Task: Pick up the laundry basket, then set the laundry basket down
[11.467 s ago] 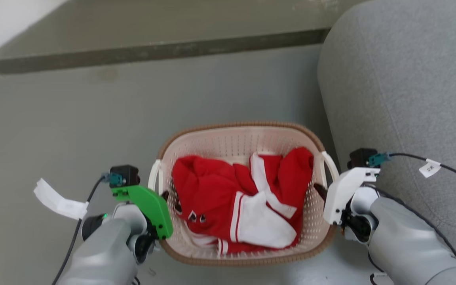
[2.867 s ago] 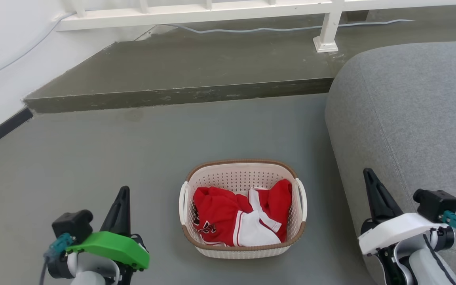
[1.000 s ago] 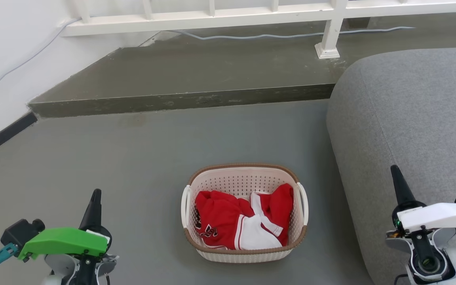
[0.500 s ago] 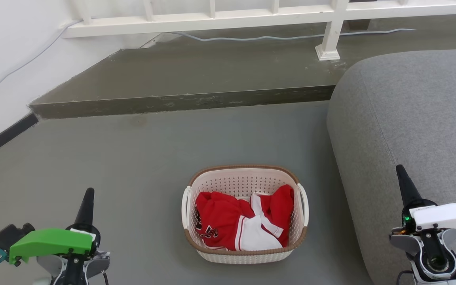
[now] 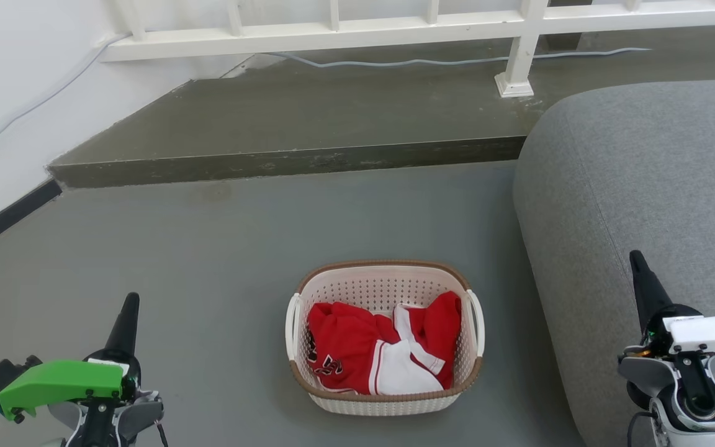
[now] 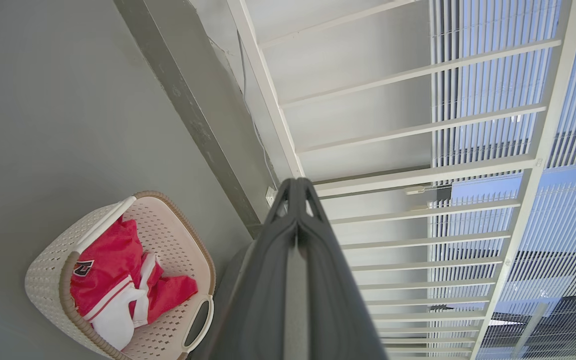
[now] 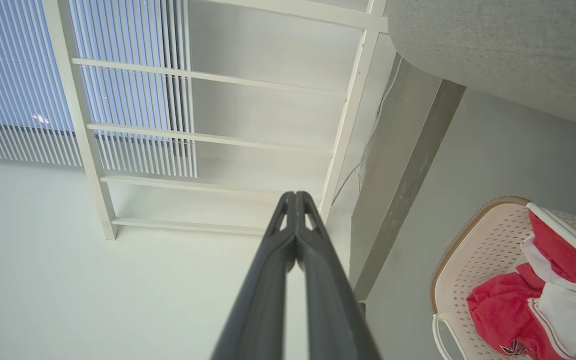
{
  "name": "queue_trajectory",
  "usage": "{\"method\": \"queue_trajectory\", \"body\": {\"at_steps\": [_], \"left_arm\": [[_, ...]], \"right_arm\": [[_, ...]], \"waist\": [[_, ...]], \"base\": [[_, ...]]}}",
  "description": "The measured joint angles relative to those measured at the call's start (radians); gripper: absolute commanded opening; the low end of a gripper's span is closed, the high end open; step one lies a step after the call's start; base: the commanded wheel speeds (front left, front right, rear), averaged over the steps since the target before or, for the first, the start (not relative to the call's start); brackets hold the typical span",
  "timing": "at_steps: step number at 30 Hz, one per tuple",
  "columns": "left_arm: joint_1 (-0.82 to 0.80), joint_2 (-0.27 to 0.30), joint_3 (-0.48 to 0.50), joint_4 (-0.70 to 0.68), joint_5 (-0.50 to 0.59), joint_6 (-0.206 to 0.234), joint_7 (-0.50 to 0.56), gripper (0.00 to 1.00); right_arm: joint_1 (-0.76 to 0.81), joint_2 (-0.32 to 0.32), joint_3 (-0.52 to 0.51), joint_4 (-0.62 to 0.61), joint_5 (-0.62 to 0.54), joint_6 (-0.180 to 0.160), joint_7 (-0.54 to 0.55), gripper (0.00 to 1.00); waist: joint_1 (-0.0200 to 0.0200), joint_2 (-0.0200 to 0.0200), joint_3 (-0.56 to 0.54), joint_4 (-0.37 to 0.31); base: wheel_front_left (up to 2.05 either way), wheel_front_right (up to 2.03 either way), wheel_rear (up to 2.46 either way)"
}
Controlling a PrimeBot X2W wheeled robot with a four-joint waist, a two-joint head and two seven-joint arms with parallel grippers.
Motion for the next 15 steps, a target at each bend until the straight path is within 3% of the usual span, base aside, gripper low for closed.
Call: {"method": "queue_trajectory", "body": {"at_steps": [15], "left_arm": [[0.0,-0.001,0.04,-0.004,-0.153,-0.009,0.042,0.0]], "right_arm": [[-0.004,0.007,-0.042,0.003,0.172,0.003,0.041,0.0]], "waist": [[0.0,0.0,-0.005,0.002]], "base": [[0.0,0.0,0.0]]}}
